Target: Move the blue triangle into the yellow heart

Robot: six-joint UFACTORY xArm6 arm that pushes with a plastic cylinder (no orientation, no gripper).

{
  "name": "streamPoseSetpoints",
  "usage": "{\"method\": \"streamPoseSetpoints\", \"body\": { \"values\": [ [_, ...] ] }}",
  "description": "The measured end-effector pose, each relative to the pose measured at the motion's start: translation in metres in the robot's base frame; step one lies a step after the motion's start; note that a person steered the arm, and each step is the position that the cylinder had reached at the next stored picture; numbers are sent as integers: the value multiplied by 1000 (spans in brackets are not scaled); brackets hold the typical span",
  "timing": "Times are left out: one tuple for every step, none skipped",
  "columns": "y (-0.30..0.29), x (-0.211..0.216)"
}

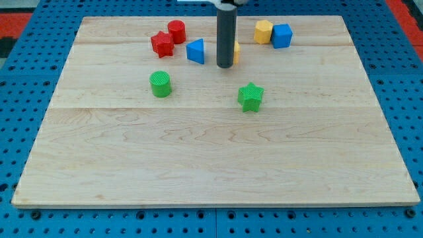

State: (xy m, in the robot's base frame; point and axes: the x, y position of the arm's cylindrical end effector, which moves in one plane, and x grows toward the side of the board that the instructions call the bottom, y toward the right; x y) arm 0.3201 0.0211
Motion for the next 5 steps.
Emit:
{"method": "streamPoseSetpoints", "body": {
  "values": [
    [38, -18],
    [46, -42],
    [31, -2],
    [-21, 41],
    [-85, 12]
  ]
}}
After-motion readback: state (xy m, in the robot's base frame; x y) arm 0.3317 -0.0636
